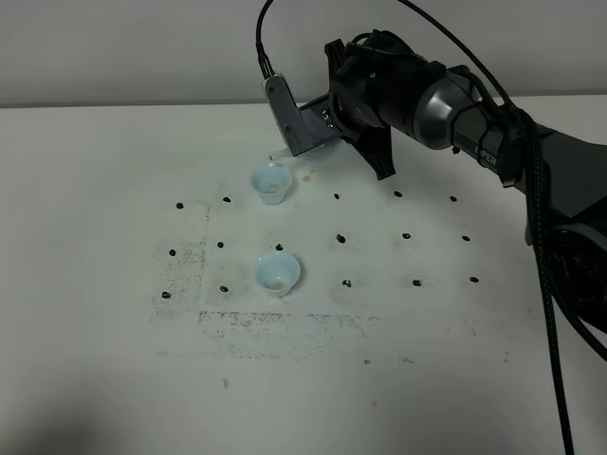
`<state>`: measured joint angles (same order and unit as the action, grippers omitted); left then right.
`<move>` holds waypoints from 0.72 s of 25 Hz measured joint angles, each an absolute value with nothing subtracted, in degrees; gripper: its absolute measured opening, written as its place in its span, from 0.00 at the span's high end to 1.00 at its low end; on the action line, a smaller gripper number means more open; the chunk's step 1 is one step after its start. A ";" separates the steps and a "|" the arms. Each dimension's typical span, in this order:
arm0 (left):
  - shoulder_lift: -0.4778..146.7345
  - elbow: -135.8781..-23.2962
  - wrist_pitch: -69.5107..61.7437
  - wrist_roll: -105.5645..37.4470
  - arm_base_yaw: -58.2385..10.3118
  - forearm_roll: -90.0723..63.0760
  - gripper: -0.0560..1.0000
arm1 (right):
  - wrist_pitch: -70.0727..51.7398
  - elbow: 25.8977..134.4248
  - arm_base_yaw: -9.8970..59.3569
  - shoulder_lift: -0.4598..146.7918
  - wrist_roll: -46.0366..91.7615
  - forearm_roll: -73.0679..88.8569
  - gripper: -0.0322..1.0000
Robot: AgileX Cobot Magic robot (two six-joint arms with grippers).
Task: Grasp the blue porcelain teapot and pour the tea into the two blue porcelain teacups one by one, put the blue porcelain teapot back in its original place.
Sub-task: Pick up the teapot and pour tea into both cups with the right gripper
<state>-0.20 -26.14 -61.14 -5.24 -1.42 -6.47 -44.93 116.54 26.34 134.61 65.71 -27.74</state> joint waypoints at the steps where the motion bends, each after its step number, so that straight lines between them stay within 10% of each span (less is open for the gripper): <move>1: -0.20 -26.14 -61.14 -5.24 -1.42 -6.47 0.41 | -44.78 116.54 26.57 134.75 65.66 -28.65 0.89; 18: -0.20 -26.14 -61.14 -5.24 -1.42 -6.47 0.41 | -43.88 116.54 27.75 135.50 64.18 -35.14 0.89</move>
<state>-0.20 -26.14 -61.14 -5.24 -1.42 -6.47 -43.88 116.54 27.75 135.50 64.18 -35.14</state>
